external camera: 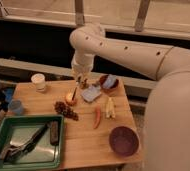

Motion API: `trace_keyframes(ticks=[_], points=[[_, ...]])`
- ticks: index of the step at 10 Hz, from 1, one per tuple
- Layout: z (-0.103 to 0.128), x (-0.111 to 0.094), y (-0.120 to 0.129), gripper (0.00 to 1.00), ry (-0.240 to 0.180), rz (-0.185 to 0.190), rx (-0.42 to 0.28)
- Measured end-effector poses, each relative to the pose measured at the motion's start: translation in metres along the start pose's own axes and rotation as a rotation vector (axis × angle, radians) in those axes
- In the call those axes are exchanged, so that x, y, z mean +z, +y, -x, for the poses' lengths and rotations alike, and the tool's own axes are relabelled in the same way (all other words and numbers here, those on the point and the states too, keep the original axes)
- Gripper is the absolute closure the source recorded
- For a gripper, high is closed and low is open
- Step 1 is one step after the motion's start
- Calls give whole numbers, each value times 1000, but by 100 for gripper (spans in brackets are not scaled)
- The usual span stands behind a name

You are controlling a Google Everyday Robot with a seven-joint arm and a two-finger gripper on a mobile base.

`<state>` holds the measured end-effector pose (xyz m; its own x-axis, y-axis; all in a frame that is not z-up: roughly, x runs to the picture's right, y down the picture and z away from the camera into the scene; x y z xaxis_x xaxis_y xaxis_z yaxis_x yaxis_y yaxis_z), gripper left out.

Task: Place fork in plastic cup

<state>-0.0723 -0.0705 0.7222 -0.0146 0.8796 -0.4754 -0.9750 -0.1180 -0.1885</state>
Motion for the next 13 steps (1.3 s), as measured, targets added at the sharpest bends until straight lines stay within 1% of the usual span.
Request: trace_keyframes(ticks=[1, 2, 3, 4, 5, 6, 8, 10, 11, 13], points=[[10, 3, 23, 80, -5, 28, -35], [22, 3, 53, 80, -13, 88, -80], [28, 0, 71, 80, -23, 119, -107], [29, -3, 91, 80, -31, 142, -138], [29, -3, 94, 80, -30, 145, -142], [31, -3, 91, 80, -34, 138, -141], [29, -3, 94, 80, -31, 144, -144], [30, -3, 90, 80, -33, 138, -140], [30, -2, 92, 80, -32, 137, -145], [38, 1, 102, 80, -52, 126, -180]])
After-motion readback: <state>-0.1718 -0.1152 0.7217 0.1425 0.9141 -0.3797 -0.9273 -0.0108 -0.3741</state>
